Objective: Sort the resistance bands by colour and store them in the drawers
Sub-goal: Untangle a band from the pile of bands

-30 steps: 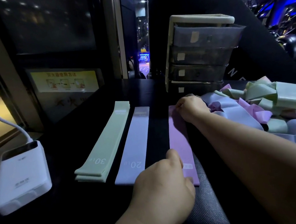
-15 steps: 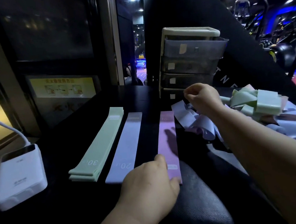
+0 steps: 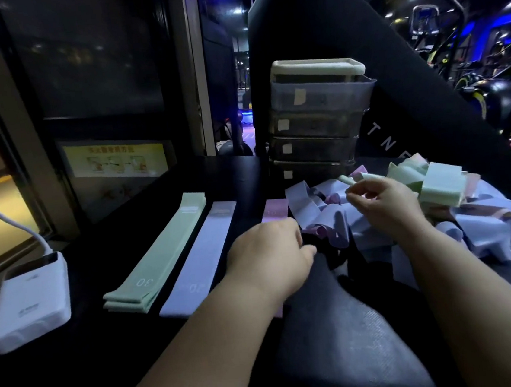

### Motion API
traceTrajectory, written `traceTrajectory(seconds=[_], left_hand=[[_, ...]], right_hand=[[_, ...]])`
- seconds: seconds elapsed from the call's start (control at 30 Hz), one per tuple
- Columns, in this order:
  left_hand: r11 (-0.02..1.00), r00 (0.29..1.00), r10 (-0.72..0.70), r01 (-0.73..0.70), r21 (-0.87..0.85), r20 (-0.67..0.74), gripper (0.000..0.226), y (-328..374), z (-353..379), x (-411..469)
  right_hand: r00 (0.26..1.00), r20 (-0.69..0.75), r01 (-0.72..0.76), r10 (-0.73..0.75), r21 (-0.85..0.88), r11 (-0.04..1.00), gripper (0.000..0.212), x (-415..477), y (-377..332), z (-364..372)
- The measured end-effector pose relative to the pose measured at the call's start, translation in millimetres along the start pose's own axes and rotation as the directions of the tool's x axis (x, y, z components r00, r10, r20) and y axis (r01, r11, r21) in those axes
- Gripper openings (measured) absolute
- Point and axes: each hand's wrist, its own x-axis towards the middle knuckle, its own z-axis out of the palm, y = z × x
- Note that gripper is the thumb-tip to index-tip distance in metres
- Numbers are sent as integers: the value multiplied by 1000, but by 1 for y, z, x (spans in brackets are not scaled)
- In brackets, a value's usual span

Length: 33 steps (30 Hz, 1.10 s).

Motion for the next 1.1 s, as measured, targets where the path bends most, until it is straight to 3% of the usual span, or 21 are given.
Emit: traceTrajectory(seconds=[0.07,0.27,0.33,0.43,0.6,0.73,0.83,1.1], left_hand=[[999,1000,12,-11,-34,10,20,8,9,23],[1000,998,-18,18,4,53,27,20,25,82],[999,998,-33,33,11,47,27,20,30,94],[997,998,-56,57,-54,25,30,17,43,102],[988,1000,-10,8,-156,-16,35,11,56,103],[932,1000,6,-17,-362,-29,31,6,55,105],[919,998,15,-41,-393,-68,29,6,56,105],[869,969,52,-164,-467,-243,14,5,58,102]], right_hand=[[997,69,38,-35,-40,998,3,0,0,1],[938,320,244,-136,-327,913,82,2,1,14],[923,367,270,-121,-390,880,94,4,1,15],[927,349,275,-134,-394,877,72,8,4,16],[952,245,234,-181,-207,950,56,13,3,11],[965,181,197,-190,-22,980,50,11,2,2],[965,180,183,-190,53,982,48,8,0,-3],[960,208,190,-185,-3,982,45,2,-1,-19]])
